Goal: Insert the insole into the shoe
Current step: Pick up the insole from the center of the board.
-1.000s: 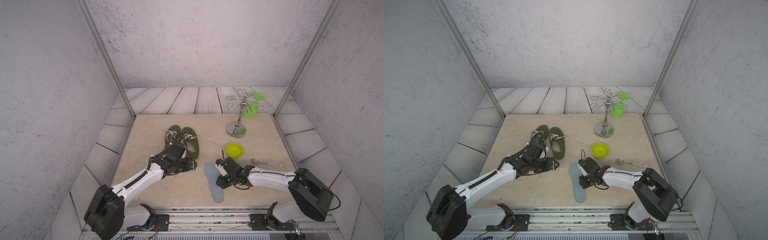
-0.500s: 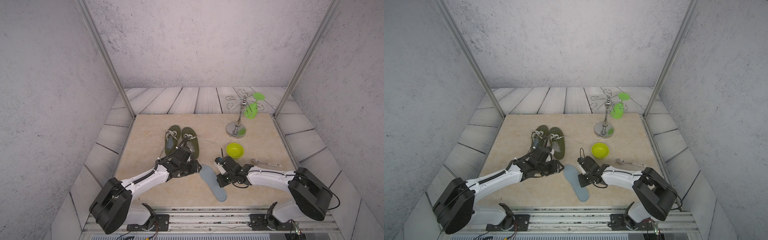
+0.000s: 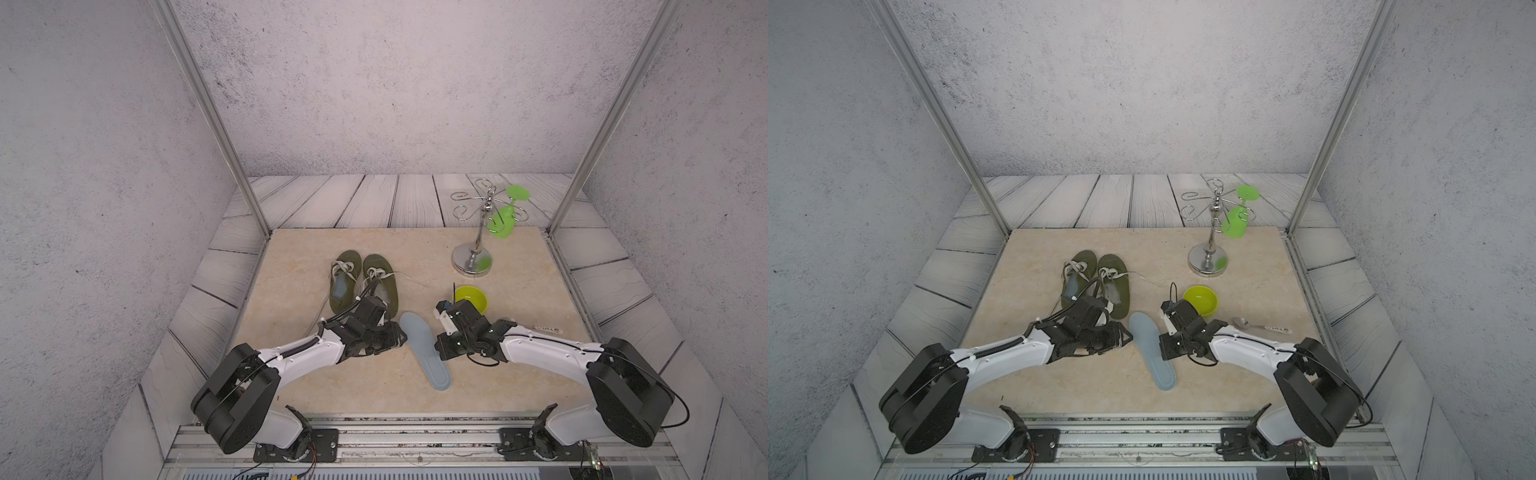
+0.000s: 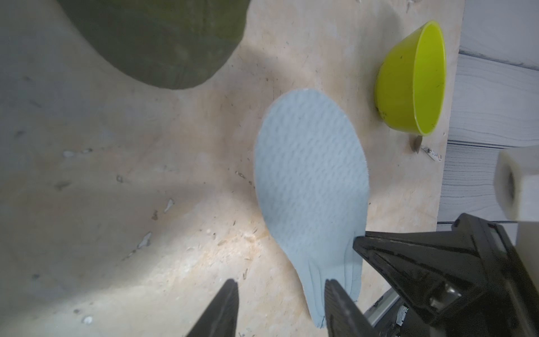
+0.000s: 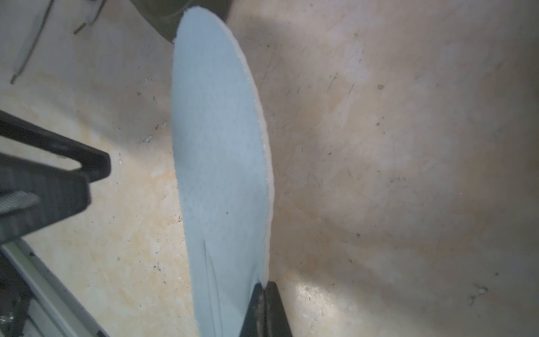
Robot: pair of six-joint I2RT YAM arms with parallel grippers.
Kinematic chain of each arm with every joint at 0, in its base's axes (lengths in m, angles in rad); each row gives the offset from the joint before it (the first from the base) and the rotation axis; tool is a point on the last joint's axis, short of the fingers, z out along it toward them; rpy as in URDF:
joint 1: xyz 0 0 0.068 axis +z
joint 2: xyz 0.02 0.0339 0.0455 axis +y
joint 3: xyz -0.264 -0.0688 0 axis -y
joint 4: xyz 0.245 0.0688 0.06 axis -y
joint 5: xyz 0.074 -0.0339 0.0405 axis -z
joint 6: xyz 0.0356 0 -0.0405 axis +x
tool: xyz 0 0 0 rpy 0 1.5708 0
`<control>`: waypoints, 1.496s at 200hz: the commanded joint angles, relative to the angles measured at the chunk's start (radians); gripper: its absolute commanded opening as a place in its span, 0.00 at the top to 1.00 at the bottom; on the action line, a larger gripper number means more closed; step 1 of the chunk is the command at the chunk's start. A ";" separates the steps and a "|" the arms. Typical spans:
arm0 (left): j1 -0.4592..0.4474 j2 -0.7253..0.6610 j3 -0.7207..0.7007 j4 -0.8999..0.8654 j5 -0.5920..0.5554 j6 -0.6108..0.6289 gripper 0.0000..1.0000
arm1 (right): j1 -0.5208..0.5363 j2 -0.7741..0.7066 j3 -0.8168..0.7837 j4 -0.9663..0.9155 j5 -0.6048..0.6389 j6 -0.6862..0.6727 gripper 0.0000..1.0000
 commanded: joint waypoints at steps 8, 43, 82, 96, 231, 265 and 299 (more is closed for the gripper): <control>-0.011 0.045 -0.006 0.090 0.030 -0.040 0.54 | -0.034 -0.037 0.030 -0.011 -0.104 0.033 1.00; -0.011 0.090 0.016 0.129 0.038 -0.051 0.57 | -0.047 -0.032 0.042 -0.010 -0.142 0.043 1.00; -0.012 0.148 0.028 0.211 0.054 -0.074 0.59 | -0.054 -0.029 0.040 -0.001 -0.194 0.055 1.00; -0.012 0.159 0.033 0.245 0.062 -0.085 0.69 | -0.054 -0.029 0.042 -0.003 -0.208 0.054 1.00; -0.012 0.100 0.083 0.312 0.073 -0.284 1.00 | 0.057 -0.246 0.233 -0.386 0.262 -0.196 0.09; -0.012 0.053 0.089 0.325 0.037 -0.424 1.00 | 0.096 -0.281 0.220 -0.374 0.342 -0.218 0.04; -0.012 0.067 0.083 0.410 0.035 -0.571 1.00 | 0.129 -0.319 0.198 -0.326 0.361 -0.235 0.01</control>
